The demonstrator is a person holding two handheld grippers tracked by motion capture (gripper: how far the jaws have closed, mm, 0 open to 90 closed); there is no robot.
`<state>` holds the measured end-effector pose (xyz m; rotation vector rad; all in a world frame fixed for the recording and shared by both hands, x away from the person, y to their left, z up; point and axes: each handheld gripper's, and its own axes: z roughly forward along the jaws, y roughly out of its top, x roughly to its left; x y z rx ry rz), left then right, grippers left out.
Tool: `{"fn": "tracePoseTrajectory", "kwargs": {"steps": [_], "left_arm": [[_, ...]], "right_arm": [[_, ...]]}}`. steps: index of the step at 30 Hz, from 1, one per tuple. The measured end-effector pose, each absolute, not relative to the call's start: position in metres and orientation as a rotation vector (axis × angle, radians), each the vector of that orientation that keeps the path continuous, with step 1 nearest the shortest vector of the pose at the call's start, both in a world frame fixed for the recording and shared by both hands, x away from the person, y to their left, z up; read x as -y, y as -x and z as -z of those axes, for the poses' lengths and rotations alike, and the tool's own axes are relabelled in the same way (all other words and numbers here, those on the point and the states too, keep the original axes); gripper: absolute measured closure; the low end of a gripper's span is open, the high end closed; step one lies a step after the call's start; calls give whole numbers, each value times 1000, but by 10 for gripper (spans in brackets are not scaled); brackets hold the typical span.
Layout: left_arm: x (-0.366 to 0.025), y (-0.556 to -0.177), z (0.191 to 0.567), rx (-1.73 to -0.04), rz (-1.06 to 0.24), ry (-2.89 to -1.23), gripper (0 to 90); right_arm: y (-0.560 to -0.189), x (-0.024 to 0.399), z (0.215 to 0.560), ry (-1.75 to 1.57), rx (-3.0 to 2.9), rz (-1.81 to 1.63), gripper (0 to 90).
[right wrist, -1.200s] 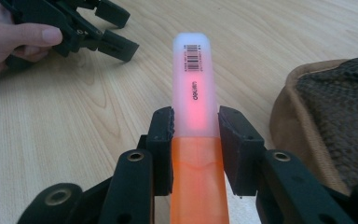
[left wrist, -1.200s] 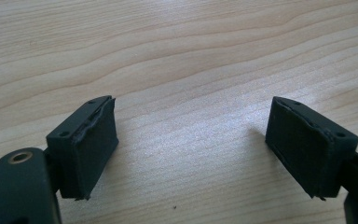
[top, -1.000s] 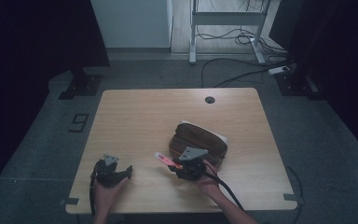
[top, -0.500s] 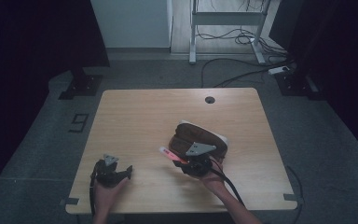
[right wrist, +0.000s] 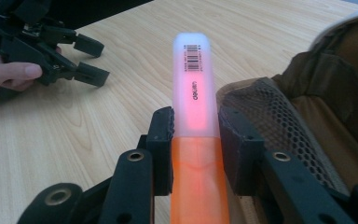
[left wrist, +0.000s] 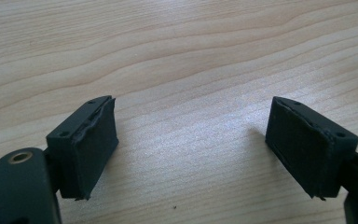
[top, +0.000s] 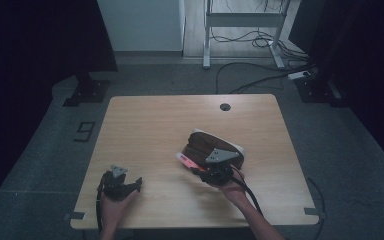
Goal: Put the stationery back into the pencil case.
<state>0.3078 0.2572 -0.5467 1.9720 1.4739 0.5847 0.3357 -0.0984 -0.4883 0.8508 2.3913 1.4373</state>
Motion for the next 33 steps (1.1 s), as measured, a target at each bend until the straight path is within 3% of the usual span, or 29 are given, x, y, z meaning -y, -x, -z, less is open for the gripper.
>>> {"fn": "tracePoseTrajectory", "kwargs": {"steps": [33], "left_arm": [[-257,-308,547,-1474,-584,-1972,164]], "right_arm": [[-361,148,481,-942,-2288,-1426,657]]}}
